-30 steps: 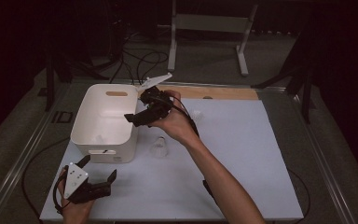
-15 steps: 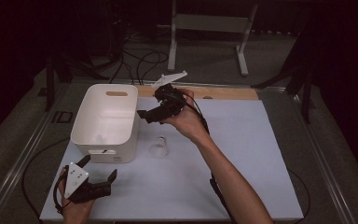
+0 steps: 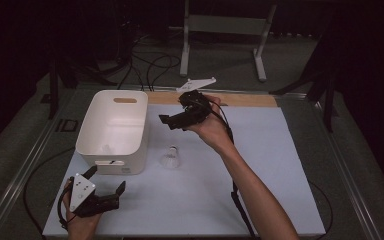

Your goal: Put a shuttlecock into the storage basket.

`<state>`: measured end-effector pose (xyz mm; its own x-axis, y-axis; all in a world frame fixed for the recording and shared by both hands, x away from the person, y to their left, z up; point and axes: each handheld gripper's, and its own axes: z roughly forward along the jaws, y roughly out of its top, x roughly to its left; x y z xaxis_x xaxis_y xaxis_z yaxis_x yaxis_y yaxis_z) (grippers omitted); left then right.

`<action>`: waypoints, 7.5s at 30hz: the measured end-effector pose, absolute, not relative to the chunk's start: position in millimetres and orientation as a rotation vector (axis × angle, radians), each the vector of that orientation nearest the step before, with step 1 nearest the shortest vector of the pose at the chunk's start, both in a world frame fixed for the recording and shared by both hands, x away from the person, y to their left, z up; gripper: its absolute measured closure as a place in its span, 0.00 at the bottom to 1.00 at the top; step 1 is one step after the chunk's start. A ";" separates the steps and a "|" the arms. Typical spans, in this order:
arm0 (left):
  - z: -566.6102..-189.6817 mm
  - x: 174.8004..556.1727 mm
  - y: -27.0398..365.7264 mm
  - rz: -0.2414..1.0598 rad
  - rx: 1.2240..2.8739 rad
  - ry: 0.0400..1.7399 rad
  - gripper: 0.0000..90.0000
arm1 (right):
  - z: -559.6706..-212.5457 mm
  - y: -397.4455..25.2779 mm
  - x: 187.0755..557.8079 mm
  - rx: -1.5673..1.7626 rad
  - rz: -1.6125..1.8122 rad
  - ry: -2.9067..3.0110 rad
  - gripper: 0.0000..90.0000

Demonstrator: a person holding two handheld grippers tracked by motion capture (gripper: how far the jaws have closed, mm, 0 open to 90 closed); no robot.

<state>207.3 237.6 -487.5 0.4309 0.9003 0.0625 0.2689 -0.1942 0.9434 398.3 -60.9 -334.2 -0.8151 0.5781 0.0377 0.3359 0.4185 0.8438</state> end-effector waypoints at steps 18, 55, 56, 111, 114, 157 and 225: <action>-487.4 207.1 236.0 0.804 1.709 1.020 0.00 | -332.3 -71.8 401.2 0.821 1.366 2.362 0.11; -487.1 206.6 236.9 0.806 1.707 1.020 0.00 | -353.0 -101.7 428.9 0.978 1.280 2.331 0.11; -487.0 206.6 236.8 0.805 1.708 1.020 0.00 | -354.1 -103.1 430.0 0.980 1.281 2.332 0.11; -486.9 206.5 237.4 0.805 1.705 1.019 0.00 | -407.8 -137.6 470.4 1.134 1.102 2.349 0.11; -487.1 206.7 237.1 0.805 1.704 1.020 0.00 | -412.8 -139.7 471.6 1.146 1.081 2.357 0.11; -486.7 206.0 238.2 0.803 1.697 1.021 0.00 | -456.8 -145.0 497.5 1.250 0.994 2.419 0.11; -487.8 207.6 235.3 0.799 1.701 1.023 0.00 | -449.9 -137.5 443.2 1.072 0.910 2.579 0.99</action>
<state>207.6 235.3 -487.8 0.4337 0.8994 0.0543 0.2701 -0.1873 0.9444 443.2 -137.5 -449.9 -0.7156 0.6970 0.0459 0.5714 0.5464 0.6123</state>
